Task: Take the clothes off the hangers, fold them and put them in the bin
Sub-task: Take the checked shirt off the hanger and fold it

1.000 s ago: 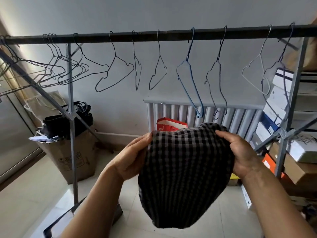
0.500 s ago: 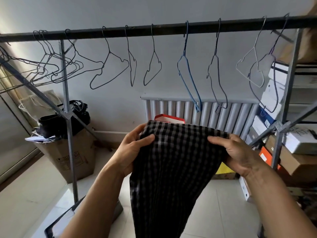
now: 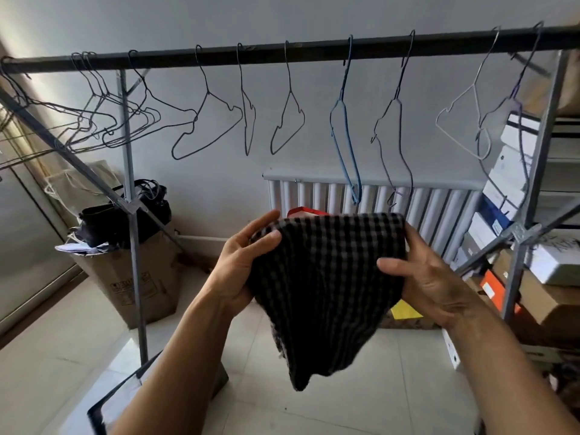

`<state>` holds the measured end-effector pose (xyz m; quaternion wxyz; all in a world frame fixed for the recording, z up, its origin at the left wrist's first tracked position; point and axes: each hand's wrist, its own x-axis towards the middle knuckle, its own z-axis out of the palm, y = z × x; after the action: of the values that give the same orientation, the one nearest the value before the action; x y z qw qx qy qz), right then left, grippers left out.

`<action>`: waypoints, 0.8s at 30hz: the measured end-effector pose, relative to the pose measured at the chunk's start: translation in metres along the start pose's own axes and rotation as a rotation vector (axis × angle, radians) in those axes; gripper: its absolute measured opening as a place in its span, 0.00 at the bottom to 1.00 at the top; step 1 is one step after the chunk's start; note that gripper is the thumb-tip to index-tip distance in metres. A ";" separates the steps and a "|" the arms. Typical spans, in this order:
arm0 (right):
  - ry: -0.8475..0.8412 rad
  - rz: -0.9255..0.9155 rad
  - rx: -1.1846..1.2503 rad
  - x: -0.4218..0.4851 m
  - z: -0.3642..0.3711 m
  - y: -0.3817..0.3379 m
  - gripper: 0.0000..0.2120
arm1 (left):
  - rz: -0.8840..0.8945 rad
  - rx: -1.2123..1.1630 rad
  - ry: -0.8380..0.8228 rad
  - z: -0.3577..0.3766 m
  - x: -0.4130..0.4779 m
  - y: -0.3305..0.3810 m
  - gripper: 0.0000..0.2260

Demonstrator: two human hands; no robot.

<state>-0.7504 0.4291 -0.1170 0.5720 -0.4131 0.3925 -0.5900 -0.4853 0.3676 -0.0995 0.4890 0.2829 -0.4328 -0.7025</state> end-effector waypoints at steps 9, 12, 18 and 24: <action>0.239 -0.171 -0.113 0.012 0.006 -0.010 0.41 | 0.165 0.624 -0.001 -0.013 0.007 0.029 0.25; 0.287 -0.183 -0.180 0.011 0.010 -0.013 0.30 | 0.205 0.803 0.028 -0.015 0.009 0.030 0.19; 0.413 -0.175 -0.294 0.009 0.008 -0.012 0.13 | 0.172 0.594 0.117 -0.014 0.008 0.021 0.09; 0.218 -0.038 -0.139 0.003 0.005 -0.020 0.15 | 0.083 0.272 0.149 -0.019 0.004 0.019 0.15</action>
<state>-0.7533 0.4273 -0.0962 0.4847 -0.3925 0.4843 -0.6135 -0.4629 0.3545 -0.0915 0.5055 0.3799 -0.4977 -0.5937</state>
